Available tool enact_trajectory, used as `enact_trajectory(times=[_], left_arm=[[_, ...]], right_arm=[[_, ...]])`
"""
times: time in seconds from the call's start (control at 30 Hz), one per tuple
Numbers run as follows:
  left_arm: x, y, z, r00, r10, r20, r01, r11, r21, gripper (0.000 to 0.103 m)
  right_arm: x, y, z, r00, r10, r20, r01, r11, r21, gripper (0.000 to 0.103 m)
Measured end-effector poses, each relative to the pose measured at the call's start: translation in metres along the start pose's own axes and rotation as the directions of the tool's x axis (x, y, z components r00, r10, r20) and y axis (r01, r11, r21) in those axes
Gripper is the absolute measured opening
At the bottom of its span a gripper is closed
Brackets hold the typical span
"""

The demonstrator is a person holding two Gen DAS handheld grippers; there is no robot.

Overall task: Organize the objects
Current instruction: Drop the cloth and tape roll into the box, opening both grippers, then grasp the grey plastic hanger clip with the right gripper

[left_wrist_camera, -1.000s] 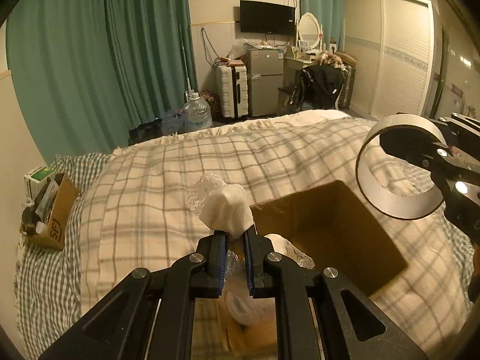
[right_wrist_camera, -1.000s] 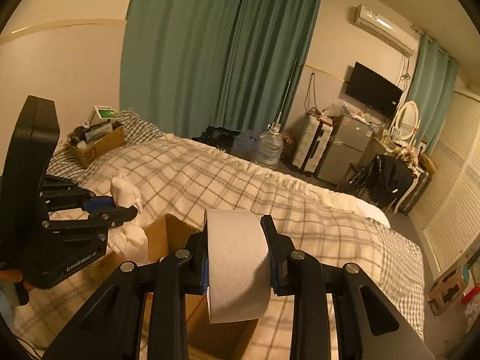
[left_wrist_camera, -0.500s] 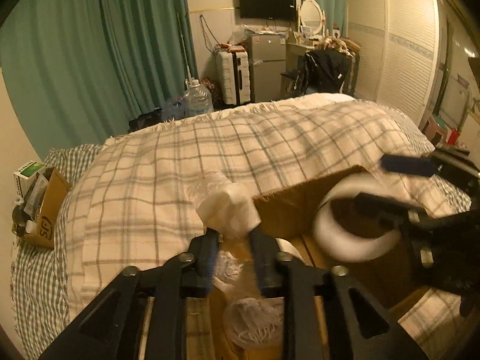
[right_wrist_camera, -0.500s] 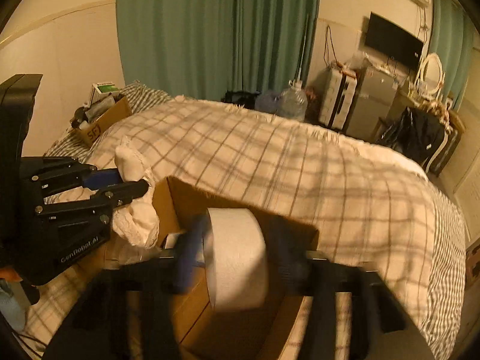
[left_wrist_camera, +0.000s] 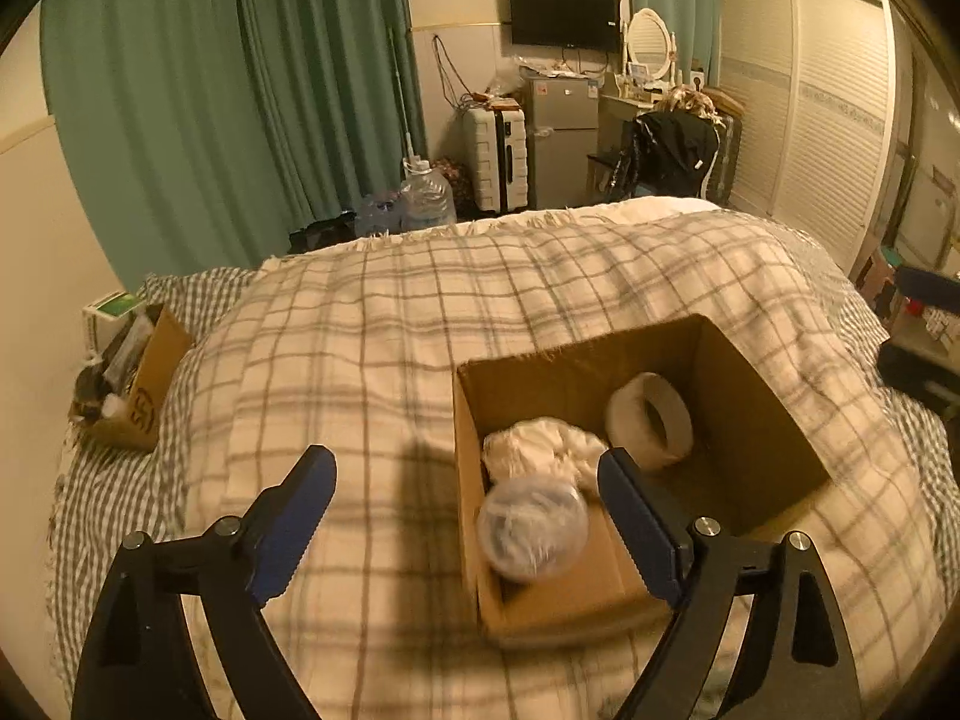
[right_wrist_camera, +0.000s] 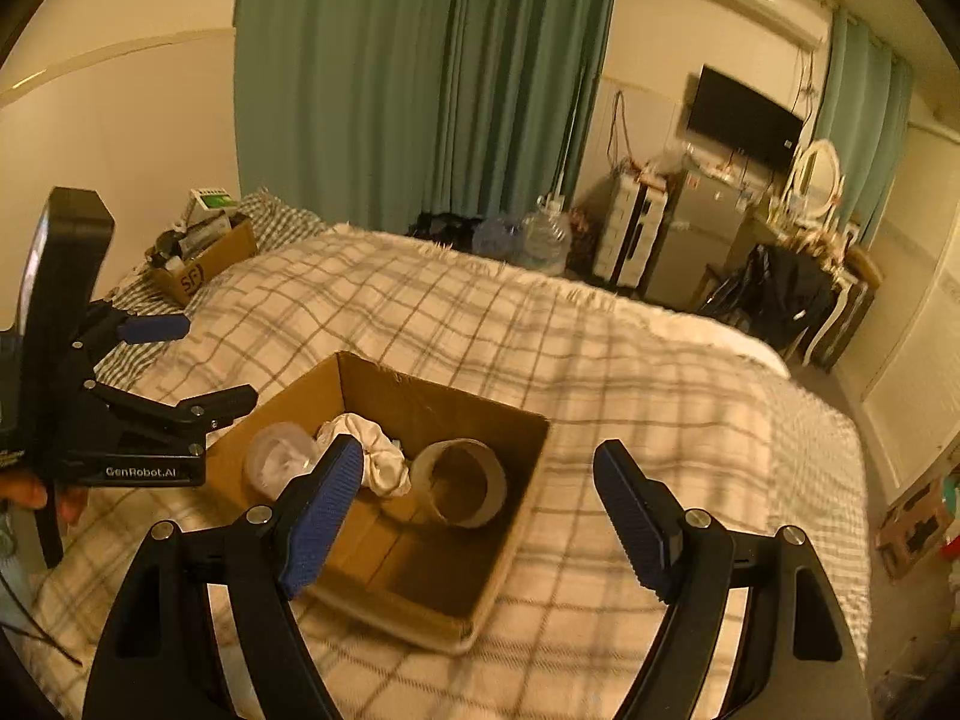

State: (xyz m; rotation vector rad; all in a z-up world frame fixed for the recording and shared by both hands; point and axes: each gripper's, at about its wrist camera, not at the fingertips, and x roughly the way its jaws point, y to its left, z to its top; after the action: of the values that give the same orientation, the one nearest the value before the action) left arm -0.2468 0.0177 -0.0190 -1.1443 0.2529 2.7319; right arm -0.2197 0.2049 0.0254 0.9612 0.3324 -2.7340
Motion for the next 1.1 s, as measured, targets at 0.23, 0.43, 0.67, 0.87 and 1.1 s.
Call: enact_trajectory(times=[0.23, 0.43, 0.67, 0.87, 1.1], left_arm=[[-0.051, -0.002, -0.040, 0.999, 0.043, -0.008, -0.043, 0.999, 0.009, 0.099], [-0.078, -0.012, -0.086, 0.996, 0.085, -0.007, -0.085, 0.996, -0.012, 0.099], [-0.062, -0.030, -0.132, 0.995, 0.078, -0.055, -0.080, 0.996, -0.031, 0.099], [-0.040, -0.037, -0.148, 0.991, 0.069, -0.115, -0.070, 0.997, -0.010, 0.099], [-0.030, -0.031, -0.152, 0.989, 0.066, -0.134, -0.070, 0.997, -0.023, 0.099]], right_arm=[[-0.064, 0.025, -0.021, 0.999, 0.005, 0.036, -0.002, 0.997, -0.075, 0.080], [-0.080, 0.053, -0.062, 0.999, 0.038, 0.013, -0.036, 0.993, -0.114, 0.080], [-0.031, 0.083, -0.116, 0.989, 0.076, -0.127, -0.094, 0.985, -0.143, 0.080], [0.028, 0.076, -0.145, 0.956, 0.095, -0.276, -0.128, 0.986, -0.105, 0.080], [0.052, 0.082, -0.155, 0.911, 0.170, -0.376, -0.224, 0.969, -0.103, 0.080]])
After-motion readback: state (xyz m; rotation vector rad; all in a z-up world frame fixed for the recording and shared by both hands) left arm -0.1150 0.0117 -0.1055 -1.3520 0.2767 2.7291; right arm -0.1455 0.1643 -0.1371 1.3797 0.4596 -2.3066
